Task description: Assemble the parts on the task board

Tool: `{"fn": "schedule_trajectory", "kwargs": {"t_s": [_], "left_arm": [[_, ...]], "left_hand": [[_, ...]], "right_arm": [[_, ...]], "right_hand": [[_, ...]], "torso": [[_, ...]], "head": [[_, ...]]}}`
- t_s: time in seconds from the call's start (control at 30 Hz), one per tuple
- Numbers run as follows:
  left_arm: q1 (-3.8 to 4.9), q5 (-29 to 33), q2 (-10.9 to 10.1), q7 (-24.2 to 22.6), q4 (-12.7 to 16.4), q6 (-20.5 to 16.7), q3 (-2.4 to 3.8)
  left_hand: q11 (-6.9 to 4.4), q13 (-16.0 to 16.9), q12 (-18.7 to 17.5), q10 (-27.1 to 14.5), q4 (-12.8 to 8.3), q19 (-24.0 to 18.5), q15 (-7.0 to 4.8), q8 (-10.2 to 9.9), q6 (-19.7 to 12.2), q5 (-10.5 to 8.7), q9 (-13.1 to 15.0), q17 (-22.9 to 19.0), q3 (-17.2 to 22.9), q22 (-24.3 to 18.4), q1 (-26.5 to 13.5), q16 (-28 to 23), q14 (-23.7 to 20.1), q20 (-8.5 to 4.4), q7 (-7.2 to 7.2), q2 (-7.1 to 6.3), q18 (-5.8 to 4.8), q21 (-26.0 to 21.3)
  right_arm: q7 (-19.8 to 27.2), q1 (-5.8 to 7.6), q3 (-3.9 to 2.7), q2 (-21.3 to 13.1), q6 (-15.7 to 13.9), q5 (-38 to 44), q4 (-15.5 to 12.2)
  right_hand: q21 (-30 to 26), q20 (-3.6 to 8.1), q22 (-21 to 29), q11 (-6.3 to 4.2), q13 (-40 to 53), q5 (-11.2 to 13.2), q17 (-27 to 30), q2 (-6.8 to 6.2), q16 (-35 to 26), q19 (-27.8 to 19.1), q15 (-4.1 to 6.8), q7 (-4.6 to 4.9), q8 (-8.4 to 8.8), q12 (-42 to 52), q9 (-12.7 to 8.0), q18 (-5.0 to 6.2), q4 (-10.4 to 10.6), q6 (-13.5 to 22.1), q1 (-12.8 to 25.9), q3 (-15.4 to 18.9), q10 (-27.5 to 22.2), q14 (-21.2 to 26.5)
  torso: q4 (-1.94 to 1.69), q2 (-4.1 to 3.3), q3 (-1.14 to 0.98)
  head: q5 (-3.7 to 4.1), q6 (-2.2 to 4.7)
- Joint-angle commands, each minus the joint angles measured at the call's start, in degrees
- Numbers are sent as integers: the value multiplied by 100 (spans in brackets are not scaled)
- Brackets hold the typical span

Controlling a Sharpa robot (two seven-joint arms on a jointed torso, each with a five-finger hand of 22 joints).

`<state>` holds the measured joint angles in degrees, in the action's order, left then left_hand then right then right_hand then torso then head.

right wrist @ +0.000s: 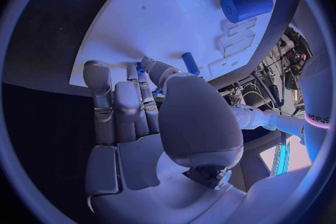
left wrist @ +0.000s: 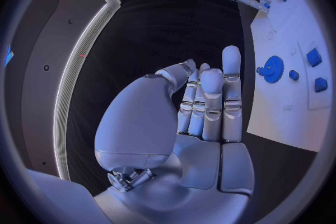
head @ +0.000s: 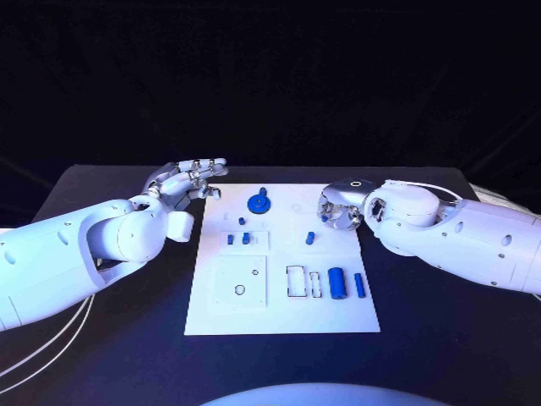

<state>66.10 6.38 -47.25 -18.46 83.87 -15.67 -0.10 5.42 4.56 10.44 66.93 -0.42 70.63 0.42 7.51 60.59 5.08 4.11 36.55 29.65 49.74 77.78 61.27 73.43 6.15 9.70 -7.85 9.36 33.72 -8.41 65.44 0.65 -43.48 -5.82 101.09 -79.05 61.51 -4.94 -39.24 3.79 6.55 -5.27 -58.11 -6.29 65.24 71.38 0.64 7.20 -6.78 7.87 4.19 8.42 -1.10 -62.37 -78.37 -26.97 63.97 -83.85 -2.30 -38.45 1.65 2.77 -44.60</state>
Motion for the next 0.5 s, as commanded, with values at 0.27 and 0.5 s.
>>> {"fn": "schedule_trajectory", "kwargs": {"t_s": [0.27,0.5], "left_arm": [[-3,58,3,-44,16,115,3],[-3,58,8,-22,19,122,3]], "left_hand": [[-5,7,41,-51,-8,-37,-1,20,-23,29,-11,-29,-47,-15,-9,-40,-61,-6,5,30,110,-45],[-1,6,47,-65,-16,-39,2,20,-35,29,-13,-49,-57,-21,-5,-50,-72,-5,10,29,110,-54]], "right_arm": [[68,-85,5,92,140,58,143],[-15,-130,5,145,30,191,191]], "right_hand": [[427,20,-600,-55,-93,194,-391,225,349,304,66,-43,-49,13,66,-65,-152,-304,-99,-210,370,-223],[486,30,-668,-66,-126,215,-337,255,322,330,79,-50,-54,-11,84,-75,-209,-363,-99,-250,454,-217]], "torso": [[7,0,3],[4,4,4]], "head": [[-3,-44],[24,-69]]}}
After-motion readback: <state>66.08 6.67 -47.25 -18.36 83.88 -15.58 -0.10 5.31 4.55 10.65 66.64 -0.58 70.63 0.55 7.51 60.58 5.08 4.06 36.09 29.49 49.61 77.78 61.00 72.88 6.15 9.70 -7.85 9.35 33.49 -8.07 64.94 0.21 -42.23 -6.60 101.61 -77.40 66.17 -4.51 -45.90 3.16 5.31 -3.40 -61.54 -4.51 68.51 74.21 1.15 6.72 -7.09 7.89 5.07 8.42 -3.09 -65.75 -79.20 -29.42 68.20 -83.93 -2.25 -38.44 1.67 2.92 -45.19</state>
